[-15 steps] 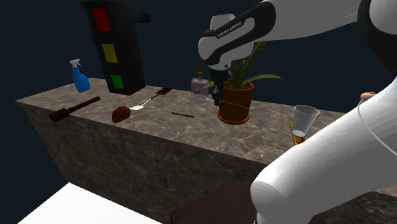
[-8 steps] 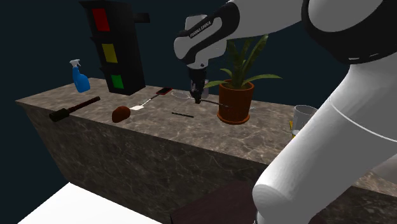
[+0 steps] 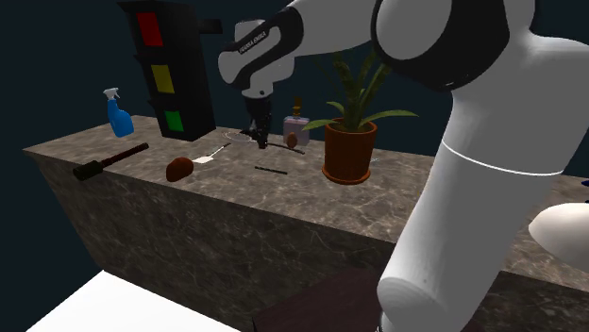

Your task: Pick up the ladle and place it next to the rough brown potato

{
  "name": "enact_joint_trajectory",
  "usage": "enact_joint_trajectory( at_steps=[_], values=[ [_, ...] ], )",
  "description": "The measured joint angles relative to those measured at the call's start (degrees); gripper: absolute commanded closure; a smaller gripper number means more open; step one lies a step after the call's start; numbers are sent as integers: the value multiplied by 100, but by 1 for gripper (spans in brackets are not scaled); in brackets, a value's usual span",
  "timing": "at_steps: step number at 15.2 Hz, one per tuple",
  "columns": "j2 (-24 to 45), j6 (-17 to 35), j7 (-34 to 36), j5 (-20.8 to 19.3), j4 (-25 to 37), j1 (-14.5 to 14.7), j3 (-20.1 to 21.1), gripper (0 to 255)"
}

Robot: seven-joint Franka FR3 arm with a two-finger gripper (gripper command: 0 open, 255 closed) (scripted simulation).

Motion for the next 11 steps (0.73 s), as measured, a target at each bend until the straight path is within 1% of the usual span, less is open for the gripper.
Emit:
enact_joint_trajectory(
  at_steps=[2,4,5,6,7,9,11],
  values=[
    [363,-71,135,28,424,75,76,255],
    [782,-229,261,55,986,149,145,255],
    [914,-255,323,57,1139,184,175,255],
    [1202,-358,402,68,1525,232,214,255],
    [1353,-375,448,71,1685,259,234,255],
    [1506,-280,475,74,1740,268,242,255],
    [1540,-153,488,72,1646,268,242,255]
  ],
)
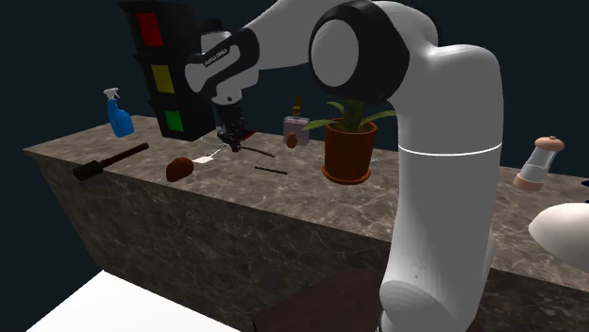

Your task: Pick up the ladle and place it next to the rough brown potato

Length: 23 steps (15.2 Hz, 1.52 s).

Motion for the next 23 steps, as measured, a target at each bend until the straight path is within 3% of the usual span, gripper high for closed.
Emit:
enact_joint_trajectory(
  at_steps=[23],
  values=[
    [572,1467,124,-37,-900,-9,-5,255]
  ],
)
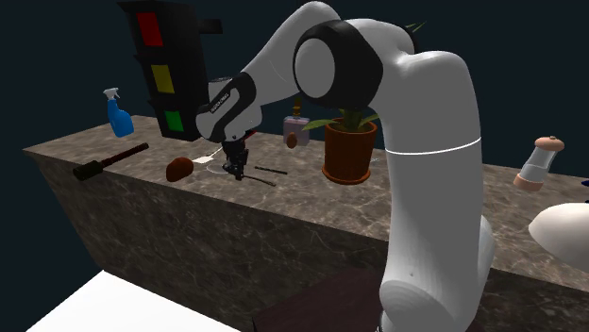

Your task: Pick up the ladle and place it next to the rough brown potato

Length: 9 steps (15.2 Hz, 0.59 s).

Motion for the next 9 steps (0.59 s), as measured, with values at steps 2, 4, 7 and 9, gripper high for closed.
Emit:
enact_joint_trajectory(
  at_steps=[2,4,7,9],
  values=[
    [4,17,0,0,-11,-1,-1,255],
    [6,21,0,0,-12,-1,-1,255],
    [7,22,0,0,-12,-1,-1,0],
    [7,22,0,0,-12,-1,-1,0]
  ],
)
